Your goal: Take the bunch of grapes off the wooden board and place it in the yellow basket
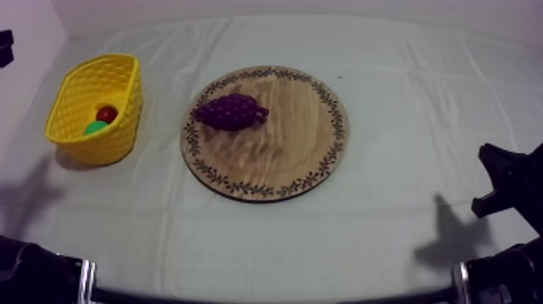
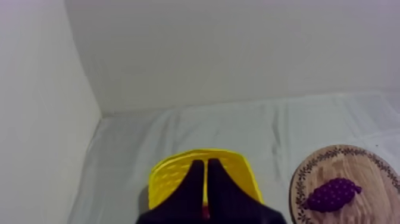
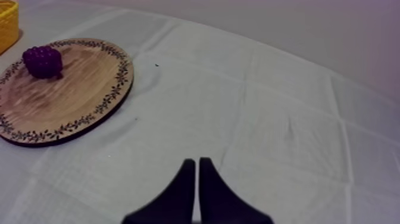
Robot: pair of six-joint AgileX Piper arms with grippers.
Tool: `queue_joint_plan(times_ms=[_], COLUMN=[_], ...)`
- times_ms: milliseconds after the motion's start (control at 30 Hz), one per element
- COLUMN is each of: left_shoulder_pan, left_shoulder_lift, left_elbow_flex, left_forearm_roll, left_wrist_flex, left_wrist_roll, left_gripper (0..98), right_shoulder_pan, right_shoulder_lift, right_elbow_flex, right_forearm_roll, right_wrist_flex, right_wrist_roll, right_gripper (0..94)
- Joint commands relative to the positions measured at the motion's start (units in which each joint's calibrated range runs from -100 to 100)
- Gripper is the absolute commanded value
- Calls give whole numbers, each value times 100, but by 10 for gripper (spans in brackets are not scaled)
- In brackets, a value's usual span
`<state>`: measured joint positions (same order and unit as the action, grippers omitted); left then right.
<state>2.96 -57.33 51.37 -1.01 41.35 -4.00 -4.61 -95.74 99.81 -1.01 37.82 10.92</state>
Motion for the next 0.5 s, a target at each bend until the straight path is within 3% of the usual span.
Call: queue_joint_plan(times_ms=[0,300,467], left_shoulder_pan=[78,568,1002], left_shoulder_lift=[431,1769,2540], left_elbow_flex=[-376,-1958,-2811], left_forearm_roll=[6,-34,-253], left_wrist_flex=[133,1022,1510], left_wrist_roll=[-74,-264,-241], left_gripper=[0,0,0], right_shoulder_pan=[2,2,2], right_shoulder_lift=[-1,-1,-1], right_elbow_flex=[-3,-3,-3], right_forearm_roll=[1,1,1], right_wrist_flex=[0,0,0], right_wrist_roll=[0,0,0], right_gripper=[4,4,4])
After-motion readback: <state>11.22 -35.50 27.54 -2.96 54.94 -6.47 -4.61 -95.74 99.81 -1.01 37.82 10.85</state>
